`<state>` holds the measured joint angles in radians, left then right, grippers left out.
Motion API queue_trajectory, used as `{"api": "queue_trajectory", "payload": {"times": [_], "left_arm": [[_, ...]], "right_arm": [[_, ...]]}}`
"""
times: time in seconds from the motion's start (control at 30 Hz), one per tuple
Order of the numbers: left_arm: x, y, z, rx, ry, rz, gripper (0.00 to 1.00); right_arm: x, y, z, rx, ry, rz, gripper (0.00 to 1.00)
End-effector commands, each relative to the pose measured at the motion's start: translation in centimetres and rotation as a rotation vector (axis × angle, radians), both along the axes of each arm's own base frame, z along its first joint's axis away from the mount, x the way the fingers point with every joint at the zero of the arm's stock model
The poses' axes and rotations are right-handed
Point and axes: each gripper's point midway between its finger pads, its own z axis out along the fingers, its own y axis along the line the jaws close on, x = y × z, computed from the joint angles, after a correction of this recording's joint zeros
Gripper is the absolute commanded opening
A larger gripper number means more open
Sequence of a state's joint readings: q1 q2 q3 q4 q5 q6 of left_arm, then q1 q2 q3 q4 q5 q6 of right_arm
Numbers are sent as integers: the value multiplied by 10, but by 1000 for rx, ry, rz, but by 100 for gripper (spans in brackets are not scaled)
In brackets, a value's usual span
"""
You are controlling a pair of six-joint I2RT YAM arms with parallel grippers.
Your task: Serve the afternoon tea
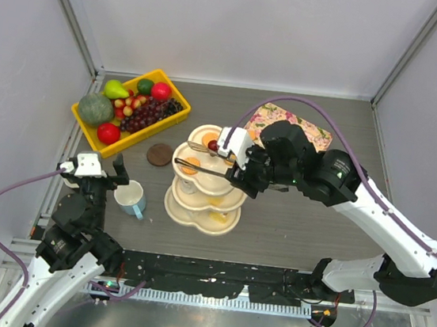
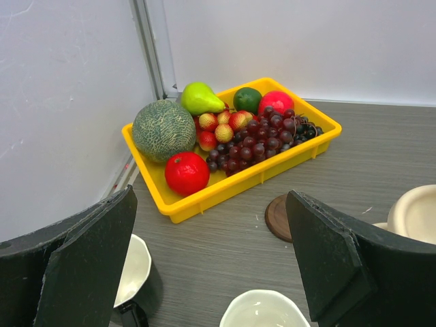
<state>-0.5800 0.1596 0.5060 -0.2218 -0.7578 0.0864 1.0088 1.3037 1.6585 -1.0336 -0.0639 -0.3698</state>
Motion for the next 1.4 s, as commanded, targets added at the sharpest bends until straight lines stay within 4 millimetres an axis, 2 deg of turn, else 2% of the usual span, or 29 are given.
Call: {"api": "queue_trajectory", "payload": {"times": [0.0,0.03,0.07,0.17,0.3,0.43,0.47,0.5,0.53,0.67,0.73,0.87,0.9,1.07,1.1,1.13,1.17,1.23,1.27,1.3,1.37], "left_arm": [[-2,3,11,-27,-38,8,99],[-2,3,12,-28,-40,6,99],[-2,3,11,-27,-38,8,99],[-3,3,12,-29,-41,9,99],[-3,3,11,-28,-41,8,99],[-3,4,13,-34,-46,7,99],[-4,4,14,-34,-49,6,99],[-4,4,13,-33,-47,8,99],[-3,3,13,-32,-46,6,99],[-3,3,13,-32,-46,6,99],[-3,3,13,-31,-45,5,99],[-3,3,12,-32,-46,4,99],[-2,2,12,-31,-43,4,99],[0,0,10,-27,-33,1,99],[0,0,9,-25,-31,0,99],[0,0,9,-25,-31,-2,99],[1,-1,8,-25,-28,-4,99],[2,-2,7,-22,-25,-4,99],[3,-2,7,-21,-24,-4,99],[3,-2,7,-22,-25,-5,99],[4,-3,6,-20,-22,-4,99]], "right_arm": [[-7,11,54,201,-109,68,57],[-8,12,57,215,-116,76,57],[-7,13,68,256,-142,77,57],[8,7,91,343,-227,-22,55],[37,-20,112,394,-311,-236,55],[68,-55,115,407,-347,-465,55],[79,-67,114,419,-331,-531,55],[82,-69,108,426,-304,-554,54],[92,-83,106,421,-302,-606,54],[123,-111,74,374,-243,-733,55],[138,-121,52,339,-198,-775,54],[163,-126,1,274,-101,-803,55],[169,-131,-18,247,-70,-823,54],[196,-127,-94,145,72,-854,53],[198,-127,-102,128,87,-857,53],[203,-125,-119,93,116,-862,53],[206,-123,-123,84,124,-860,53],[213,-118,-147,38,172,-857,52],[216,-115,-148,41,179,-849,52],[218,-114,-159,21,202,-846,52],[222,-109,-167,11,215,-839,52]]}}
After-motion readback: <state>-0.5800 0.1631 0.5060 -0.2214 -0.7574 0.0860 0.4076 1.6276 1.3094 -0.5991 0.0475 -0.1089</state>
